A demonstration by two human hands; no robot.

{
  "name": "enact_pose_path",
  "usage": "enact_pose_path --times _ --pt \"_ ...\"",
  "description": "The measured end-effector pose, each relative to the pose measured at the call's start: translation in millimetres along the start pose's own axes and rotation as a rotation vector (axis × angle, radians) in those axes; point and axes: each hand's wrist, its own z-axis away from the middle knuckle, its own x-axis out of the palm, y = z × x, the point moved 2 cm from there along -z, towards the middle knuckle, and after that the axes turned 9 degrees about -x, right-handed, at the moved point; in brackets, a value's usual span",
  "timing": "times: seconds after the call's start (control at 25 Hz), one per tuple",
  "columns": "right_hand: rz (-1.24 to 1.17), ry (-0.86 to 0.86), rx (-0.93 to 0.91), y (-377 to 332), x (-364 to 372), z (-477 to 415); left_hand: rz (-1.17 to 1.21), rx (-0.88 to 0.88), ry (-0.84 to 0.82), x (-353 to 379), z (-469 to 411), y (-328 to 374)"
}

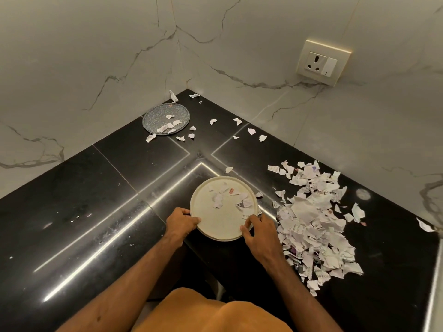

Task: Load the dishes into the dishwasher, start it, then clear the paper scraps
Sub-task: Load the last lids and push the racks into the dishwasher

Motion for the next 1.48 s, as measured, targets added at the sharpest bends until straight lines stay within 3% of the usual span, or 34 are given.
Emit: enact_pose_path --times 0.12,0.2,0.32,0.4,0.52,0.64,0.8,0.88,1.04,1.16,1.28,1.4,1.48 --pt "0.005 0.139 -0.044 5.4 -10.0 14.6 0.192 -0.03 -0.155 6.7 18.9 0.1" --pt "-0.115 0.176 -0.143 -0.2 -15.0 20.7 0.4 -0.079 -0.301 11.4 39.1 6.7" --pt "-0.267 -0.055 -0.319 -29.2 -15.4 16.9 0.476 -0.055 -0.416 19.5 55.7 15.0" --pt "-0.219 -0.188 -0.436 -52.5 -10.8 7.2 0.43 0.012 -0.475 26.8 66.7 18.2" --pt "-0.066 -0.208 -0.494 -73.5 -11.5 -8.3 0.392 0.083 -0.503 32.1 80.3 20.8" --pt "0.008 -0.141 -0.427 -63.3 -17.3 -17.1 0.344 0.124 -0.476 21.8 86.8 26.3" --pt "-0.047 0.113 -0.024 -10.0 -37.6 -18.6 0.235 0.162 -0.426 18.7 92.5 30.2" --pt "-0.05 0.222 0.085 11.5 -48.6 -5.5 0.229 0.182 -0.409 22.2 95.6 32.7" --pt "-0.281 0.134 -0.065 -3.6 -45.5 37.2 0.232 0.207 -0.424 32.9 110.0 37.0" --pt "-0.204 0.054 -0.016 -3.0 -25.5 70.3 0.211 0.254 -0.439 34.7 126.3 28.9" --pt "-0.128 0.237 0.19 11.3 -25.3 106.7 0.211 0.285 -0.437 25.7 136.1 5.9" --pt "-0.126 0.367 0.157 8.8 -30.3 132.0 0.215 0.3 -0.451 16.6 141.7 -15.6" --pt "-0.134 0.354 0.16 10.4 -31.1 140.1 0.223 0.297 -0.491 15.0 149.1 -24.9"
